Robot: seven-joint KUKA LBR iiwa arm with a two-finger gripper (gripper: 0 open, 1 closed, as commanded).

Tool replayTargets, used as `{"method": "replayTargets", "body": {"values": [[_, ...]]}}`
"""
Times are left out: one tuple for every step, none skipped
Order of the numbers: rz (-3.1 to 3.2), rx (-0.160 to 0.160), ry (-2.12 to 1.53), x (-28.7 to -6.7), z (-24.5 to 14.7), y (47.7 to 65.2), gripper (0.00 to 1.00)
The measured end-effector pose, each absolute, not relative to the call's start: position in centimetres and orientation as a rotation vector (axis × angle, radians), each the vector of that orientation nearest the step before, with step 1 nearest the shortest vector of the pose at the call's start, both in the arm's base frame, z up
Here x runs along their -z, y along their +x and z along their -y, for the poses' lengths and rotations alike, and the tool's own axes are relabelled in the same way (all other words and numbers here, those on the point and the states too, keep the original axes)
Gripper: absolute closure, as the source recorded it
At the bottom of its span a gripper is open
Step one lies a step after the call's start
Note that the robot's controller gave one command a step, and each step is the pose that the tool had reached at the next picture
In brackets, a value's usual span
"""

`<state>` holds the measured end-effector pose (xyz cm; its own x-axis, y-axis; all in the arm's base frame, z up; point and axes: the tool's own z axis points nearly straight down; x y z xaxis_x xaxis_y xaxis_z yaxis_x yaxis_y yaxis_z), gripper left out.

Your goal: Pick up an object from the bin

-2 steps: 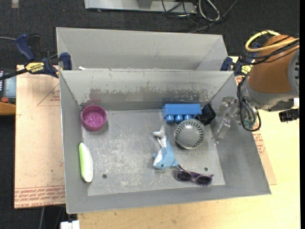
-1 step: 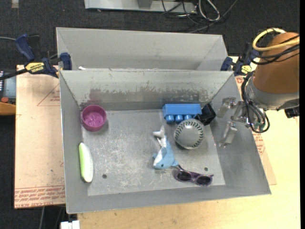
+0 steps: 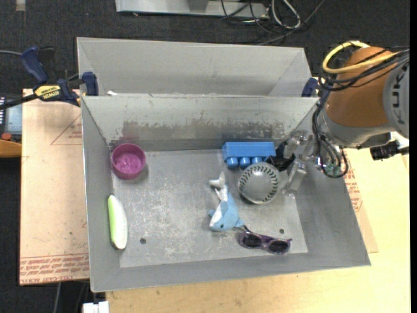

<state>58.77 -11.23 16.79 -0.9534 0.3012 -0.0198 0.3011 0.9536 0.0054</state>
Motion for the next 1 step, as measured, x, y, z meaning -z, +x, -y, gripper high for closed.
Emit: {"method": "replayTargets", "body": {"values": [[-3.028, -0.004, 0.819, -17.92, 11.11, 54.99, 0.00]]}}
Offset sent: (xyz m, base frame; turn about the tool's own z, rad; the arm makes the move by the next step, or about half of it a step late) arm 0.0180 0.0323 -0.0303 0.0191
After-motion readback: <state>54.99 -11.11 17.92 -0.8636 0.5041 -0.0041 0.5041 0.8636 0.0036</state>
